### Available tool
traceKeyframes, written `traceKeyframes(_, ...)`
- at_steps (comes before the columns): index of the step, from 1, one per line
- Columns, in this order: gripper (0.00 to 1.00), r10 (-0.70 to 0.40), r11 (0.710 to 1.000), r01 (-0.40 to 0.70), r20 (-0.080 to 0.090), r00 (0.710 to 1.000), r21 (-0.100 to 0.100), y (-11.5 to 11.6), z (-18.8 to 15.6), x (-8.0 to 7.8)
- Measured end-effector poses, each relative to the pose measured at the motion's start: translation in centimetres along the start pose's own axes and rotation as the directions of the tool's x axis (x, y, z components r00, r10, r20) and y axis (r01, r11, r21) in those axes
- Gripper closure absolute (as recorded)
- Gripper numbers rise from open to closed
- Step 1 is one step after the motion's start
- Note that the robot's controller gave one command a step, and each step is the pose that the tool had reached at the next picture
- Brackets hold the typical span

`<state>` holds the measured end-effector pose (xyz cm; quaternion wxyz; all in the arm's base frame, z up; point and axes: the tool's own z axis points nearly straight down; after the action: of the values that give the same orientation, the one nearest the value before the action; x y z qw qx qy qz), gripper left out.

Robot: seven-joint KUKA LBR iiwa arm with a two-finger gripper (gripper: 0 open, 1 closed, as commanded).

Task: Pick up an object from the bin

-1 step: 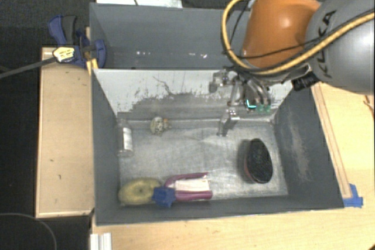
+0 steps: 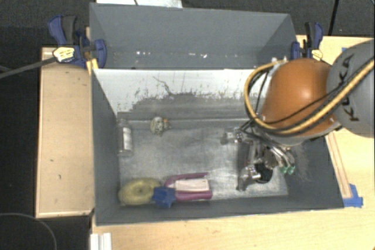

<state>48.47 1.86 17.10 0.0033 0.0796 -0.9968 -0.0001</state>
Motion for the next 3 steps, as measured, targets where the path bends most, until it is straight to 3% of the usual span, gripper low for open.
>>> traceKeyframes(1, 0.0, -0.296, 0.955, 0.296, 0.014, 0.955, 0.003, 7.7, 9.0, -1.2)
traceKeyframes(2, 1.0, -0.291, 0.957, 0.291, 0.009, 0.957, 0.002, 7.6, 9.0, -1.1)
traceKeyframes(3, 1.0, -0.388, 0.922, 0.388, 0.015, 0.922, 0.007, 7.3, -6.7, -3.6)
